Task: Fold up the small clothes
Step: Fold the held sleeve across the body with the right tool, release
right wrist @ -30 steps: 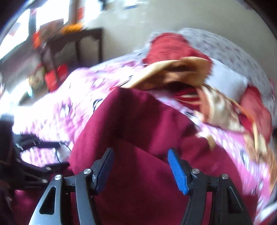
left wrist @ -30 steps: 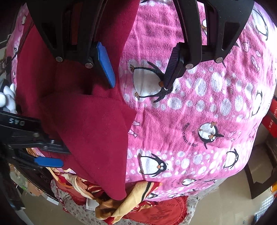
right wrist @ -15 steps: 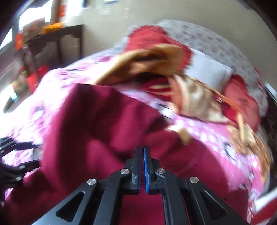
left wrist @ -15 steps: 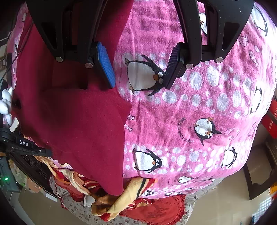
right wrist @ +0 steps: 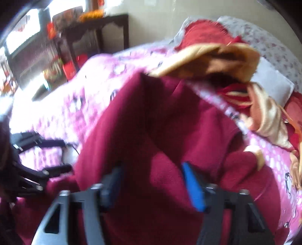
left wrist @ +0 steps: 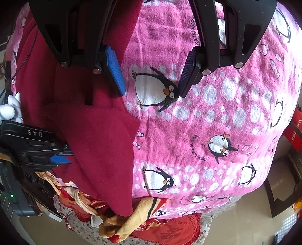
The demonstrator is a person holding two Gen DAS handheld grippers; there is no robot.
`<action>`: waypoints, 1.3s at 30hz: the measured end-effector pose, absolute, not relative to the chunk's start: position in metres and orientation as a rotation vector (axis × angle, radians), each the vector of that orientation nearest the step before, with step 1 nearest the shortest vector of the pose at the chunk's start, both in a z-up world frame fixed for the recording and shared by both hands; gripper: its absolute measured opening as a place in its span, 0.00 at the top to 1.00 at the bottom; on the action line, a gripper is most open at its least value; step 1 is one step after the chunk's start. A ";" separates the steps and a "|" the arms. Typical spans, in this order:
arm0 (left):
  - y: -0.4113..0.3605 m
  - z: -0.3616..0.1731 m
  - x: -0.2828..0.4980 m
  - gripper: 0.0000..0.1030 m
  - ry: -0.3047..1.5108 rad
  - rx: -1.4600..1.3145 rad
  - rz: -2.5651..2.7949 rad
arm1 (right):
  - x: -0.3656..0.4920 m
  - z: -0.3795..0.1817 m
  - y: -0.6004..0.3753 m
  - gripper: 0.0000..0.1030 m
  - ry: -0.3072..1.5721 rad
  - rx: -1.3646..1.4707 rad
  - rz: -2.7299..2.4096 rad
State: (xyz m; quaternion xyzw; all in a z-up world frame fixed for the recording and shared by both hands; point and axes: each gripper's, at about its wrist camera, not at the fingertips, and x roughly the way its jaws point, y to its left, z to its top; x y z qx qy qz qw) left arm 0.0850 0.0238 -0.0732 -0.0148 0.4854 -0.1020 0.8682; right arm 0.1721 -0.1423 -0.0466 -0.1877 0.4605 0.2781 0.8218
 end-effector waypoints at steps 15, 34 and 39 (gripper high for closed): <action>0.023 -0.066 0.089 0.44 0.987 -0.051 -0.244 | 0.177 -0.027 -0.222 0.92 0.937 -0.174 0.327; 0.042 -0.073 0.134 0.74 0.987 -0.227 -0.381 | 0.230 -0.029 -0.041 0.89 0.939 -0.294 0.745; 0.068 -0.065 0.134 0.74 0.978 -0.270 -0.344 | 0.238 -0.025 -0.021 0.90 0.900 -0.262 0.749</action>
